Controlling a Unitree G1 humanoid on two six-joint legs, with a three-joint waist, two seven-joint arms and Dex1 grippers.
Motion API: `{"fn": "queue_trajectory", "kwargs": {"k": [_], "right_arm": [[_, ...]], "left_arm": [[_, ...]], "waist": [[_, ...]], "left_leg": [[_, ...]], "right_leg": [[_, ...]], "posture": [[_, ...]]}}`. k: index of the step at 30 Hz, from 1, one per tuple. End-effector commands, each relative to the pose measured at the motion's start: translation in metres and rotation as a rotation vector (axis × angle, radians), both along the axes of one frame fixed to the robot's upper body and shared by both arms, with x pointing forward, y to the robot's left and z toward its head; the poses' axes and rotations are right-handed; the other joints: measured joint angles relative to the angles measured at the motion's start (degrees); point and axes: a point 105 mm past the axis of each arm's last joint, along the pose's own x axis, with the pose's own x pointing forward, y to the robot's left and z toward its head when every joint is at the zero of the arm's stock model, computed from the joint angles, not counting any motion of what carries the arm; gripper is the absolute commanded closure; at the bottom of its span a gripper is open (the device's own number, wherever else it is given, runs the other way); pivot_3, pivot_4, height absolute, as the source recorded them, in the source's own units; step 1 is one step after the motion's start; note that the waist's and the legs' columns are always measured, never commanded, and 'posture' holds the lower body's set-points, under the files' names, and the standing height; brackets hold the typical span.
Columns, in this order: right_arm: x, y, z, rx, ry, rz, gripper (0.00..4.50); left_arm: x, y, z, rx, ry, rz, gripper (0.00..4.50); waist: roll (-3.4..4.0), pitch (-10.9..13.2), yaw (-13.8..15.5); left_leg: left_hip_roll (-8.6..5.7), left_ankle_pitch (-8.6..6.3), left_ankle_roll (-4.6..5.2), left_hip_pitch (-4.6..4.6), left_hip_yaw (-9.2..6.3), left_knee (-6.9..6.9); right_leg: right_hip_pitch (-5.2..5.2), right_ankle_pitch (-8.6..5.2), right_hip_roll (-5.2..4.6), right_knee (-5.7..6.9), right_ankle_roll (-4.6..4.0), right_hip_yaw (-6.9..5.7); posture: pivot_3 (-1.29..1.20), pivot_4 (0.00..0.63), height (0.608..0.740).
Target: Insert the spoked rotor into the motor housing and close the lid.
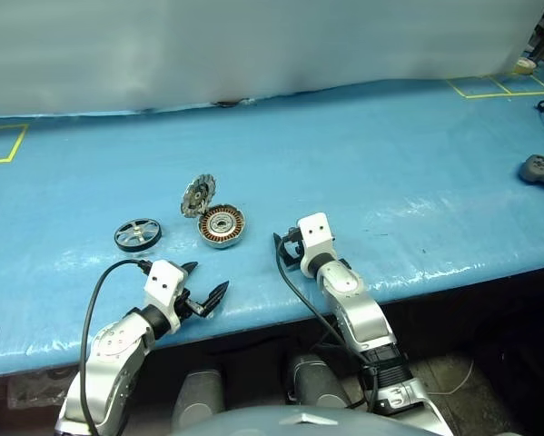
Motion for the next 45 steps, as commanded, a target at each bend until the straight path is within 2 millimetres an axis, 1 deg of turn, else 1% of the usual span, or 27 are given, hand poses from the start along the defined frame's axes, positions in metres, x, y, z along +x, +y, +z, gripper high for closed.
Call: {"fn": "queue_trajectory", "kwargs": {"k": [1, 2, 3, 5, 10, 23, 35, 36, 37, 39, 40, 45], "right_arm": [[0.001, -0.004, -0.001, -0.007, 0.012, -0.025, 0.04], [0.000, -0.004, -0.001, -0.008, 0.015, -0.027, 0.04], [0.000, -0.004, -0.001, -0.009, 0.016, -0.029, 0.42], [-0.001, -0.004, -0.001, -0.008, 0.018, -0.030, 0.92], [-0.004, -0.003, 0.001, -0.009, 0.019, -0.022, 2.51], [-0.010, -0.001, 0.005, -0.021, 0.023, 0.003, 2.51], [0.003, -0.003, 0.002, -0.026, 0.028, -0.005, 2.51], [0.004, -0.003, 0.001, -0.026, 0.028, -0.005, 2.87], [0.004, -0.003, 0.001, -0.027, 0.028, -0.005, 3.09], [0.004, -0.002, 0.002, -0.026, 0.027, -0.004, 3.72], [0.004, -0.002, 0.002, -0.027, 0.027, -0.002, 3.83], [-0.001, 0.000, 0.003, -0.034, 0.034, 0.016, 3.83]], "left_arm": [[0.002, -0.002, 0.014, -0.009, -0.064, -0.001, 0.00], [0.002, -0.002, 0.014, -0.009, -0.063, -0.001, 0.00], [0.001, -0.002, 0.013, -0.008, -0.062, -0.001, 0.00], [0.001, -0.002, 0.014, -0.008, -0.063, -0.003, 0.00], [0.001, -0.002, 0.013, -0.008, -0.061, -0.005, 0.00], [0.000, -0.003, 0.013, -0.015, -0.060, 0.000, 0.00], [0.003, -0.003, 0.013, -0.012, -0.065, -0.002, 0.00], [0.003, -0.003, 0.013, -0.012, -0.065, 0.000, 0.00], [0.003, -0.002, 0.013, -0.013, -0.065, 0.001, 0.00], [0.003, -0.002, 0.013, -0.012, -0.065, 0.004, 0.00], [0.003, -0.002, 0.013, -0.012, -0.065, 0.005, 0.00], [0.004, -0.001, 0.014, -0.011, -0.067, 0.008, 0.00]], "waist": [[-0.04, -0.02, 0.00], [-0.05, -0.04, 0.00], [-0.06, -0.04, 0.01], [-0.07, -0.05, 0.06], [-0.08, -0.06, 0.16], [-0.08, -0.05, 0.08], [-0.09, -0.05, -0.10], [-0.09, -0.05, -0.10], [-0.09, -0.05, -0.10], [-0.09, -0.05, -0.09], [-0.09, -0.05, -0.09], [-0.09, -0.05, -0.07]], "left_leg": [[0.00, 0.00, 0.00, 0.01, 0.00, 0.00], [0.00, 0.00, 0.00, 0.02, 0.00, 0.00], [0.00, 0.00, 0.00, 0.02, 0.00, 0.00], [0.00, 0.00, 0.00, 0.03, 0.00, 0.00], [-0.02, 0.00, 0.00, 0.00, 0.00, 0.01], [-0.01, 0.00, 0.00, -0.02, 0.00, 0.00], [0.00, 0.00, 0.00, 0.00, 0.00, 0.00], [0.00, 0.00, 0.00, 0.00, 0.00, 0.00], [0.00, 0.00, 0.00, 0.00, 0.00, 0.00], [0.00, 0.00, 0.00, -0.01, 0.00, 0.00], [0.00, 0.00, 0.00, -0.01, 0.00, 0.00], [-0.01, 0.00, 0.00, -0.01, 0.00, 0.00]], "right_leg": [[0.01, 0.00, 0.00, 0.00, 0.00, 0.00], [0.01, 0.00, 0.00, 0.00, 0.00, 0.00], [0.02, 0.00, 0.00, 0.00, 0.00, 0.00], [0.02, 0.00, -0.01, 0.00, 0.00, 0.00], [0.02, 0.00, -0.04, -0.03, 0.00, 0.00], [0.00, 0.00, -0.03, -0.04, 0.00, 0.00], [0.01, 0.00, -0.01, -0.04, 0.00, -0.01], [0.00, 0.00, -0.01, -0.04, 0.00, -0.01], [0.00, 0.00, -0.01, -0.04, 0.00, -0.01], [0.00, 0.00, -0.02, -0.04, 0.00, -0.01], [0.00, 0.00, -0.02, -0.04, 0.00, -0.01], [0.00, 0.00, -0.02, -0.04, 0.00, -0.01]], "posture": [[0.00, 0.150, 0.740], [0.00, 0.150, 0.740], [0.00, 0.150, 0.740], [0.00, 0.150, 0.740], [0.00, 0.150, 0.740], [0.00, 0.150, 0.740], [0.00, 0.150, 0.740], [0.00, 0.150, 0.740], [0.00, 0.150, 0.740], [0.00, 0.150, 0.740], [0.00, 0.150, 0.740], [0.00, 0.150, 0.740]]}}
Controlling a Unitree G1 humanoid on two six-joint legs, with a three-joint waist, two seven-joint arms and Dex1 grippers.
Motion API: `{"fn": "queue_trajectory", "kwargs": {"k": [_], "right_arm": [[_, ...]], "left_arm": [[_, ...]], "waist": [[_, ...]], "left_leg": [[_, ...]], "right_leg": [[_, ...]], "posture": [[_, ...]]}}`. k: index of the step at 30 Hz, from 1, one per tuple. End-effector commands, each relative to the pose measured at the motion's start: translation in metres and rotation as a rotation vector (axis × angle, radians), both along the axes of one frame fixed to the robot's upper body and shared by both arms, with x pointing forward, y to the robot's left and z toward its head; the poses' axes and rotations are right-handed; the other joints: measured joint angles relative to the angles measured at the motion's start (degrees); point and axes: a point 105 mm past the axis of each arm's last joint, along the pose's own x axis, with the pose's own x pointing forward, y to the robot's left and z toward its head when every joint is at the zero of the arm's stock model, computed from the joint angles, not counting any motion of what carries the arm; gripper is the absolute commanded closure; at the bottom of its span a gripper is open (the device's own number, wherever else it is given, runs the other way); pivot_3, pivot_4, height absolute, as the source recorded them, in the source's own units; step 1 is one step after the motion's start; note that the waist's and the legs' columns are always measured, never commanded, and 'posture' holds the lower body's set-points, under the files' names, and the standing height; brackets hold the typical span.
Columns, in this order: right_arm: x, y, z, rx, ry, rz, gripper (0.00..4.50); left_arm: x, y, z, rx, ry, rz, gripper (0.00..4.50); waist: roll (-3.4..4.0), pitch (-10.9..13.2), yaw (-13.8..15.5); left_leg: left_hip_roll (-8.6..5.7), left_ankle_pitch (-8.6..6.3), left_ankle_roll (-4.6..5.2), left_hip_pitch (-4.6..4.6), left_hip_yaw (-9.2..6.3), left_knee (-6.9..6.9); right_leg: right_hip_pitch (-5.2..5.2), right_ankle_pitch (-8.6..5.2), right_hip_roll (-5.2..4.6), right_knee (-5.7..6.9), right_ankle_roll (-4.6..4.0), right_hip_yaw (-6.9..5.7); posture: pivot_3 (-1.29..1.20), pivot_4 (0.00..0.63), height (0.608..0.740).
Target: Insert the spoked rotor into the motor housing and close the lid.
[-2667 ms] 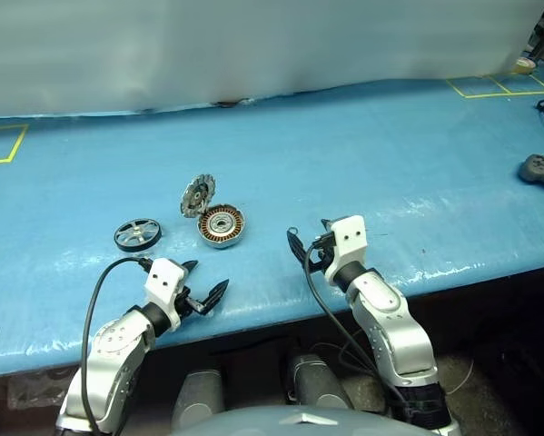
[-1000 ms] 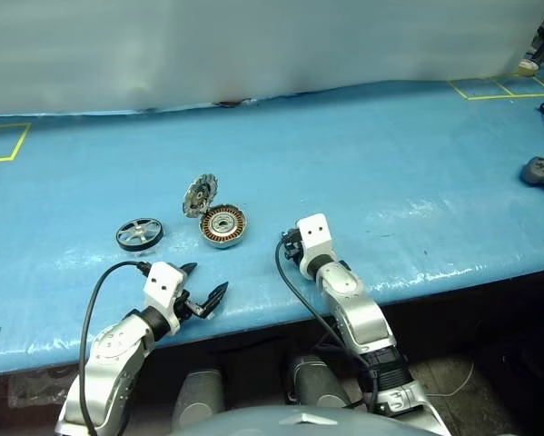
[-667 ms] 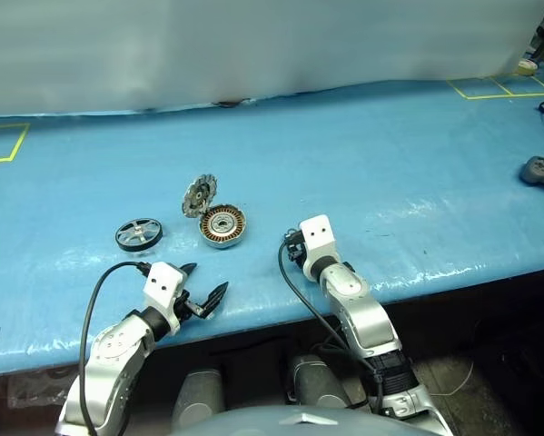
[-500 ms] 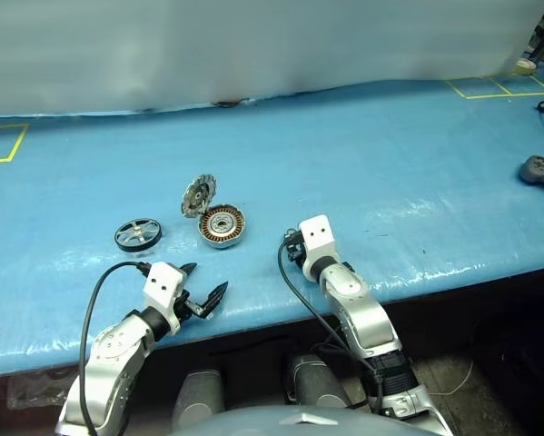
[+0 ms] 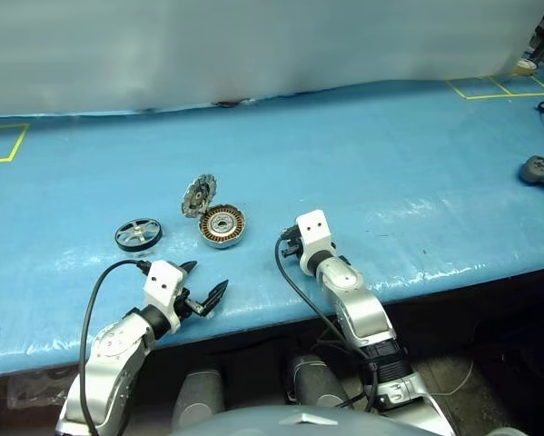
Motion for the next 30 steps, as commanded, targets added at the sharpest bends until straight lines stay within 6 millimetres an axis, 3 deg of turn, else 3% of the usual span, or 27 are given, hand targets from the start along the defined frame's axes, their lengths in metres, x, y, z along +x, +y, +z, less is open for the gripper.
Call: {"fn": "queue_trajectory", "kwargs": {"k": [1, 11, 17, 24, 30], "right_arm": [[-0.005, 0.002, 0.004, -0.010, -0.002, 0.019, 3.83], [-0.002, 0.027, 0.067, -0.032, -0.168, 0.147, 3.83], [0.005, 0.054, 0.097, 0.009, -0.259, 0.226, 3.83], [0.008, 0.094, 0.103, 0.041, -0.305, 0.340, 3.83], [0.003, 0.118, 0.091, 0.069, -0.292, 0.426, 3.83]], "left_arm": [[0.003, -0.001, 0.012, -0.010, -0.055, -0.002, 0.00], [0.004, -0.001, 0.013, -0.008, -0.057, -0.001, 0.00], [0.004, -0.001, 0.014, -0.001, -0.066, 0.006, 0.00], [0.002, -0.001, 0.016, 0.006, -0.081, 0.023, 0.00], [0.003, 0.003, 0.019, 0.035, -0.121, 0.055, 0.00]], "waist": [[0.00, 0.00, 0.01], [0.02, 0.02, -0.11], [0.01, 0.02, -0.04], [0.01, 0.02, -0.16], [0.01, 0.02, -0.12]], "left_leg": [[0.00, 0.00, 0.00, 0.00, 0.00, 0.00], [0.03, 0.00, 0.00, -0.04, 0.00, -0.06], [0.01, 0.00, 0.00, -0.10, -0.02, -0.09], [0.02, 0.00, 0.00, -0.10, -0.01, -0.10], [0.01, -0.01, 0.00, -0.13, -0.01, -0.10]], "right_leg": [[0.00, 0.00, 0.00, 0.00, 0.00, 0.00], [-0.06, 0.00, 0.04, -0.05, 0.00, -0.01], [-0.05, 0.01, 0.02, -0.11, 0.02, -0.03], [-0.05, 0.03, 0.03, -0.12, 0.04, -0.03], [-0.04, 0.05, 0.00, -0.20, 0.06, -0.04]], "posture": [[0.00, 0.150, 0.740], [0.00, 0.150, 0.740], [0.00, 0.150, 0.740], [0.00, 0.150, 0.740], [0.00, 0.150, 0.740]]}}
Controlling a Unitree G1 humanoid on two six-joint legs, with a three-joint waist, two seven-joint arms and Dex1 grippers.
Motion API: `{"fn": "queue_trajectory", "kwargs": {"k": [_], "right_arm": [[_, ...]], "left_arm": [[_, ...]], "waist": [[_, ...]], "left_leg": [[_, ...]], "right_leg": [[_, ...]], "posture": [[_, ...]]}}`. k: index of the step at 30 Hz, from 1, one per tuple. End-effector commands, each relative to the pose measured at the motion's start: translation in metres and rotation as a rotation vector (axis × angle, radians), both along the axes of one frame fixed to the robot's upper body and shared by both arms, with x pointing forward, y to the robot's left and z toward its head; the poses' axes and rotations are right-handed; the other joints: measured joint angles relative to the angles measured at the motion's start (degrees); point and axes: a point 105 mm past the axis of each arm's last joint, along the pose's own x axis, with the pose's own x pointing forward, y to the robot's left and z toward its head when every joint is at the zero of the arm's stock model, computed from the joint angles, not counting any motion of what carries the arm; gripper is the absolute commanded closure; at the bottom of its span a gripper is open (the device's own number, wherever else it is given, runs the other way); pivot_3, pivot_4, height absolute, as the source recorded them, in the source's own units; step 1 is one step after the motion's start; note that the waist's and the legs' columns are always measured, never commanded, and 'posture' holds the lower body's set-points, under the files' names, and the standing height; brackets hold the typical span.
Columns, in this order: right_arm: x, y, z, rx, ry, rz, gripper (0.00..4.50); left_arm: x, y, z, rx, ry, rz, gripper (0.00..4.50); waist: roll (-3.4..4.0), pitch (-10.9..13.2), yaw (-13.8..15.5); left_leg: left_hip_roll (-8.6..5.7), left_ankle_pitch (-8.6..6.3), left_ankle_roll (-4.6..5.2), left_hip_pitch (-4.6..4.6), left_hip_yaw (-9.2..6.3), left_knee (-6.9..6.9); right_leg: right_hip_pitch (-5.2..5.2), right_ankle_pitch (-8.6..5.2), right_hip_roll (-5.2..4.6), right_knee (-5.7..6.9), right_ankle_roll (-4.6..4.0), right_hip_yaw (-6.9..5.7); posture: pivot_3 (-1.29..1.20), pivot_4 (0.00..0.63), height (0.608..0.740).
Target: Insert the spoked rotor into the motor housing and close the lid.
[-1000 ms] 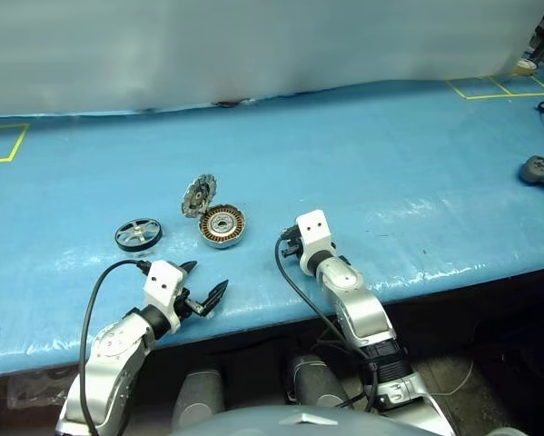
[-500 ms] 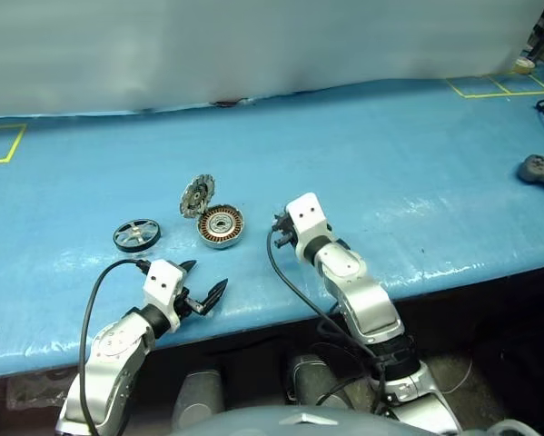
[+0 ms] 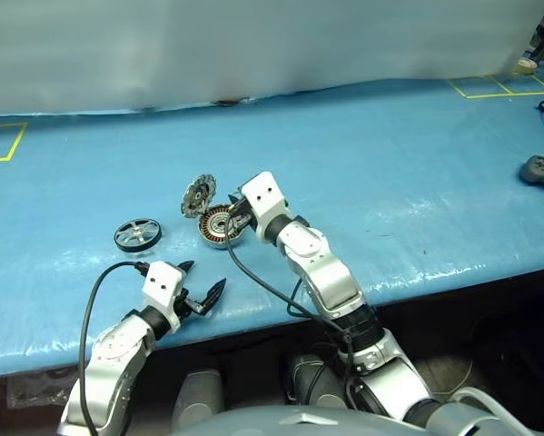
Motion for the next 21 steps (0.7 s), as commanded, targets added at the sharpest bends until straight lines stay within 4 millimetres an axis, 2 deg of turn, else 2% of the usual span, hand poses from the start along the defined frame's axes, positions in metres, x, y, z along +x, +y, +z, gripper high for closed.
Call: {"fn": "queue_trajectory", "kwargs": {"k": [1, 11, 21], "right_arm": [[-0.003, 0.015, 0.010, 0.041, -0.045, 0.055, 3.83], [-0.001, 0.026, -0.009, 0.054, -0.005, 0.083, 3.83], [0.003, 0.031, -0.022, 0.038, 0.023, 0.091, 3.83]], "left_arm": [[0.002, 0.000, 0.019, 0.027, -0.099, 0.006, 0.00], [0.003, -0.004, 0.022, 0.003, -0.160, 0.009, 0.00], [-0.002, -0.005, 0.016, -0.007, -0.162, 0.034, 0.00]], "waist": [[0.00, 0.00, -0.01], [0.00, 0.00, -0.07], [0.01, 0.00, -0.08]], "left_leg": [[0.00, 0.00, 0.00, 0.00, 0.00, 0.00], [0.01, 0.00, 0.00, 0.00, 0.00, -0.01], [0.01, 0.00, 0.00, -0.01, 0.00, -0.01]], "right_leg": [[0.00, 0.01, 0.00, -0.01, 0.01, 0.00], [0.01, 0.01, 0.00, -0.03, 0.01, 0.00], [0.02, 0.03, 0.00, -0.07, 0.03, 0.01]], "posture": [[0.00, 0.150, 0.740], [0.00, 0.150, 0.740], [0.00, 0.150, 0.740]]}}
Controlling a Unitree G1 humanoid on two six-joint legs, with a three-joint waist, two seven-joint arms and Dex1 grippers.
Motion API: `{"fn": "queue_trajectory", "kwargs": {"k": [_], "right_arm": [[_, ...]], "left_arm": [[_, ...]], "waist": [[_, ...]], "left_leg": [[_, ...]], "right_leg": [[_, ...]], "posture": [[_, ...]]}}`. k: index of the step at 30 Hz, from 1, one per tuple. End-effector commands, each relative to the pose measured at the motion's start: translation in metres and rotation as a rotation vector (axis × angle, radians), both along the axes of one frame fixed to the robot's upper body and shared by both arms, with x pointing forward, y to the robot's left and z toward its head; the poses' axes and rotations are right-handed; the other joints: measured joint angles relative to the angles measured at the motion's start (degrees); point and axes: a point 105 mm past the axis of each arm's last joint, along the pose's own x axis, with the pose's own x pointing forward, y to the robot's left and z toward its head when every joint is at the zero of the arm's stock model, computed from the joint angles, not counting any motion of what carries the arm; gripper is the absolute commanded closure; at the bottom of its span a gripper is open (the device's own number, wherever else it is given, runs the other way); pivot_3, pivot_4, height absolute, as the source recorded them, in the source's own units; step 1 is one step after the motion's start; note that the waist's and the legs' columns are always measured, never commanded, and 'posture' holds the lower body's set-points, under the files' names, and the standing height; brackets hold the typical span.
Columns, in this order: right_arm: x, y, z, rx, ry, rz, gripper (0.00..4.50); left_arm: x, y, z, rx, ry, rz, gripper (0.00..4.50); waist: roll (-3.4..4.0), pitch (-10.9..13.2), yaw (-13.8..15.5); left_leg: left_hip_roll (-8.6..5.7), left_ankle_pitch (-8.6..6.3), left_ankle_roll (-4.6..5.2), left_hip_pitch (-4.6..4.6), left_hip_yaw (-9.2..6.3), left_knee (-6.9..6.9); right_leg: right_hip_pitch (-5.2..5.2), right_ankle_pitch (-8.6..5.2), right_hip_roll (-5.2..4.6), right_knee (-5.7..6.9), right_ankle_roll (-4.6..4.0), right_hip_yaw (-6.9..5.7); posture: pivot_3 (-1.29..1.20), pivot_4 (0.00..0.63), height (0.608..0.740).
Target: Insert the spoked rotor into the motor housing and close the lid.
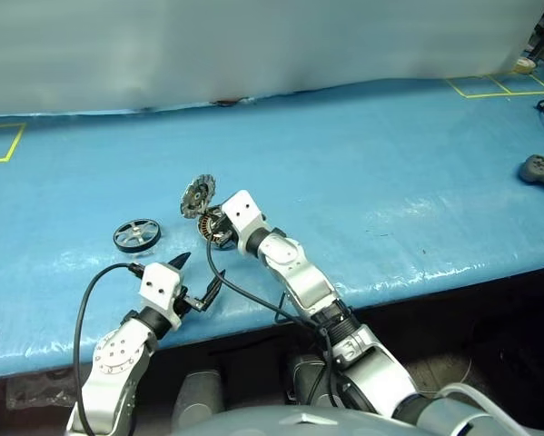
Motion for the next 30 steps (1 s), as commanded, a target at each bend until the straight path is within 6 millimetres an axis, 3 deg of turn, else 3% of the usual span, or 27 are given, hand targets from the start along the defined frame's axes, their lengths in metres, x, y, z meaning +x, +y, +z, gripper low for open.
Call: {"fn": "queue_trajectory", "kwargs": {"k": [1, 10, 30], "right_arm": [[0.002, 0.005, 0.013, 0.034, -0.035, 0.013, 3.83], [0.003, -0.004, 0.001, 0.026, 0.015, -0.010, 3.83], [-0.002, 0.000, -0.011, 0.009, 0.073, 0.019, 3.83]], "left_arm": [[0.000, -0.002, 0.007, 0.001, -0.046, 0.002, 0.00], [-0.002, -0.003, 0.005, 0.008, -0.050, -0.003, 0.00], [-0.004, -0.004, 0.003, 0.006, -0.037, -0.011, 0.00]], "waist": [[0.00, 0.00, 0.00], [0.00, 0.00, 0.00], [0.00, 0.00, 0.00]], "left_leg": [[0.00, 0.00, 0.00, 0.00, 0.00, 0.00], [0.00, 0.00, 0.00, 0.00, 0.00, 0.00], [0.00, 0.00, 0.00, 0.01, 0.00, 0.00]], "right_leg": [[0.00, 0.00, 0.00, 0.00, 0.00, 0.00], [0.00, 0.01, 0.01, 0.00, 0.02, 0.00], [0.01, 0.02, 0.01, 0.00, 0.03, 0.00]], "posture": [[0.00, 0.150, 0.740], [0.00, 0.150, 0.740], [0.00, 0.150, 0.740]]}}
